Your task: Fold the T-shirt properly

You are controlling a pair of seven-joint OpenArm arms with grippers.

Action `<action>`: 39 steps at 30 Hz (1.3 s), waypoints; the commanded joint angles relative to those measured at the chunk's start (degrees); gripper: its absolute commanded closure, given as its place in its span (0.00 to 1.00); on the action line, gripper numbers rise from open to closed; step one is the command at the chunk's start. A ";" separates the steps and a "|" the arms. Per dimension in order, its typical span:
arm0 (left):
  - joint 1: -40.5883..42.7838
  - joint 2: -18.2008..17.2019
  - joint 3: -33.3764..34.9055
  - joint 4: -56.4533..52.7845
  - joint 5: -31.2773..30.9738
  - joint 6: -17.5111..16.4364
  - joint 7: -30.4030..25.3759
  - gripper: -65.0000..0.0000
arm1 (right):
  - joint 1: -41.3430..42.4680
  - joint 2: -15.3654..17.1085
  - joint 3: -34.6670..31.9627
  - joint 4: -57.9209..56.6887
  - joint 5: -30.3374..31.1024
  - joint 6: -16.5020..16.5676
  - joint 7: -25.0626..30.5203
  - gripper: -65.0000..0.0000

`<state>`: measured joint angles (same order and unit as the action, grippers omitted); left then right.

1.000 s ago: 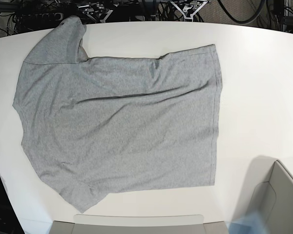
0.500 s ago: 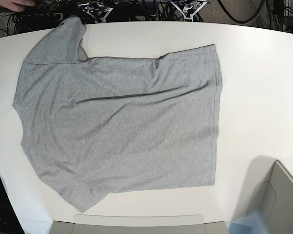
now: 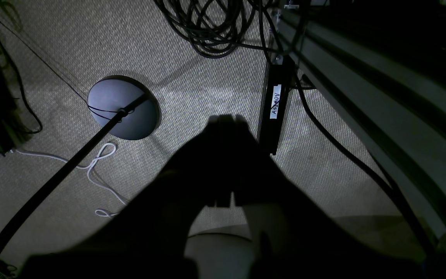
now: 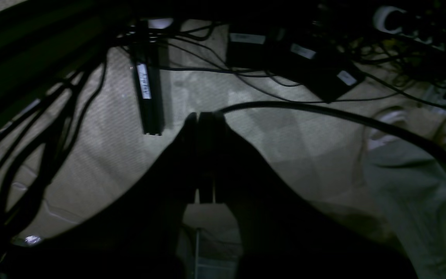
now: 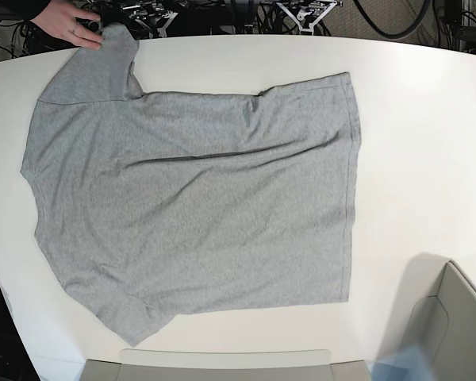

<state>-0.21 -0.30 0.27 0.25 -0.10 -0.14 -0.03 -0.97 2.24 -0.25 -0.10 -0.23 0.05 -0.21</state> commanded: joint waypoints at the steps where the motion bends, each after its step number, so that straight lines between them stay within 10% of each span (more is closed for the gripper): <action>1: -0.10 0.16 -0.05 0.06 -0.03 0.36 -0.27 1.00 | 0.05 0.44 -0.14 0.10 -0.08 0.34 0.08 0.99; 39: -2.39 -0.36 -0.14 -0.21 -0.03 0.54 0.34 1.00 | 0.05 0.27 -0.23 0.10 -0.17 0.34 0.08 1.00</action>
<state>-2.46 -0.38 0.25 -0.08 -0.10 0.01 0.43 -0.97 2.33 -0.40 -0.10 -0.25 0.03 -0.21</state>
